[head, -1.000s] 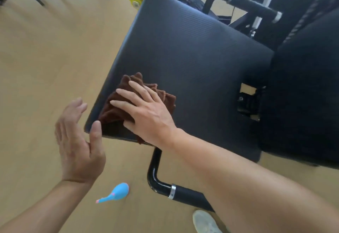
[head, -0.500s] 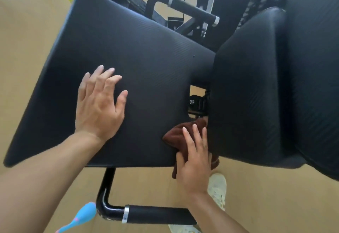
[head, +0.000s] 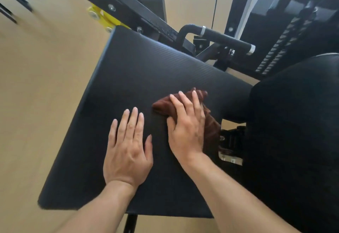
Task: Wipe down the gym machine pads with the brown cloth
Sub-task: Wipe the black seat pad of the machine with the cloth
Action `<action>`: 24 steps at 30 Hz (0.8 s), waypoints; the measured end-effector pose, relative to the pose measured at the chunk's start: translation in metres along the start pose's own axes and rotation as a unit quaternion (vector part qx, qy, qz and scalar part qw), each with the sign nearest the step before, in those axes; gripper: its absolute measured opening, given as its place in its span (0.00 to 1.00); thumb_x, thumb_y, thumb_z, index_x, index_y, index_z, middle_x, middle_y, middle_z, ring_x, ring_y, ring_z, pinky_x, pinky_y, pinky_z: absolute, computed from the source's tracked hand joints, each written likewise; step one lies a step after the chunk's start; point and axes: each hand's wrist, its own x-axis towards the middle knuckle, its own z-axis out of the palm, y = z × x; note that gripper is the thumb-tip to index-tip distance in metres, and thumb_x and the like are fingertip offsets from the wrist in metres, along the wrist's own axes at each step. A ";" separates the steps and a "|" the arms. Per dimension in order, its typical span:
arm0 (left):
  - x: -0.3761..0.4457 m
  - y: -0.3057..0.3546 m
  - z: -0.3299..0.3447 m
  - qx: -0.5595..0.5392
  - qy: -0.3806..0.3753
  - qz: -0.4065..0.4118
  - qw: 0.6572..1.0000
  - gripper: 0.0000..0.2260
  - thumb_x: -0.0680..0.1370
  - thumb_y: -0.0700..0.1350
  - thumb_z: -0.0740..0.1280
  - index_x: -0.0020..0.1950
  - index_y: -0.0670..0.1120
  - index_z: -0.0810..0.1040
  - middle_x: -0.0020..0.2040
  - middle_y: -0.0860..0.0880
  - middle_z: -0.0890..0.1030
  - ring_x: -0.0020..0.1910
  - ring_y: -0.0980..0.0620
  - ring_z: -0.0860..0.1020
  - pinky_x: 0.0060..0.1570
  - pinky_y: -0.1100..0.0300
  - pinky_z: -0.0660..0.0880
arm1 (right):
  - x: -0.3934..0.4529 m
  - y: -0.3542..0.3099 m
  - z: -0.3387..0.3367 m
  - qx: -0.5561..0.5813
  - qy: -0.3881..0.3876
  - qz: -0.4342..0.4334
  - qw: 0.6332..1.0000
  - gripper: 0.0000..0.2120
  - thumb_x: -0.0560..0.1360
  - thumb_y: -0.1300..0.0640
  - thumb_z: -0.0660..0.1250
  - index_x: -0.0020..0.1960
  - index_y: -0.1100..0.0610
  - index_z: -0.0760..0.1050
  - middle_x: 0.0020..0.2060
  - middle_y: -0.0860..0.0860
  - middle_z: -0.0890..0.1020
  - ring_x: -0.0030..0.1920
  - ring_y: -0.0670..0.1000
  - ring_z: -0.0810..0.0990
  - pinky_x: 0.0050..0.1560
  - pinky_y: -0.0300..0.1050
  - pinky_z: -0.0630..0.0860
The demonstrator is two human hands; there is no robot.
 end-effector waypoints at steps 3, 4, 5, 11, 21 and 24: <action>0.002 0.001 0.000 0.011 -0.008 -0.002 1.000 0.28 0.82 0.53 0.53 0.79 0.40 0.62 0.81 0.42 0.62 0.81 0.44 0.57 0.78 0.42 0.57 | 0.085 -0.019 0.015 -0.016 -0.054 -0.090 0.994 0.25 0.79 0.53 0.65 0.76 0.49 0.68 0.78 0.51 0.67 0.82 0.57 0.51 0.80 0.56 0.44; 0.002 0.002 0.000 0.007 -0.008 -0.003 1.000 0.27 0.82 0.53 0.53 0.79 0.40 0.63 0.80 0.42 0.62 0.81 0.44 0.58 0.78 0.42 0.57 | 0.105 -0.024 0.019 -0.025 -0.069 -0.124 0.990 0.25 0.80 0.53 0.65 0.76 0.49 0.68 0.78 0.51 0.67 0.82 0.57 0.51 0.81 0.56 0.44; 0.002 0.002 0.000 0.004 -0.007 -0.004 1.000 0.27 0.82 0.52 0.53 0.79 0.40 0.63 0.80 0.42 0.63 0.81 0.44 0.58 0.78 0.41 0.57 | 0.118 -0.027 0.023 -0.036 -0.079 -0.153 0.984 0.25 0.80 0.52 0.65 0.76 0.49 0.68 0.78 0.51 0.67 0.82 0.58 0.51 0.81 0.57 0.44; 0.003 0.003 0.000 -0.007 0.001 -0.002 1.000 0.28 0.80 0.51 0.56 0.78 0.39 0.65 0.79 0.42 0.64 0.80 0.44 0.60 0.77 0.41 0.57 | 0.108 0.018 -0.005 -0.073 0.015 -0.012 0.997 0.25 0.79 0.54 0.67 0.76 0.47 0.69 0.78 0.49 0.68 0.82 0.57 0.54 0.78 0.52 0.41; 0.003 0.000 0.003 -0.026 0.016 -0.005 1.000 0.29 0.80 0.52 0.55 0.77 0.38 0.65 0.79 0.42 0.64 0.80 0.43 0.61 0.78 0.41 0.56 | 0.102 0.064 -0.032 -0.055 0.145 0.318 0.935 0.23 0.81 0.54 0.62 0.75 0.46 0.69 0.79 0.46 0.65 0.82 0.53 0.50 0.77 0.57 0.58; 0.002 0.001 0.004 -0.030 0.020 -0.007 0.999 0.29 0.80 0.52 0.54 0.78 0.39 0.63 0.79 0.42 0.65 0.80 0.43 0.61 0.78 0.41 0.55 | 0.100 0.067 -0.030 -0.042 0.149 0.300 0.941 0.23 0.80 0.55 0.62 0.75 0.47 0.70 0.78 0.47 0.67 0.82 0.54 0.51 0.80 0.55 0.49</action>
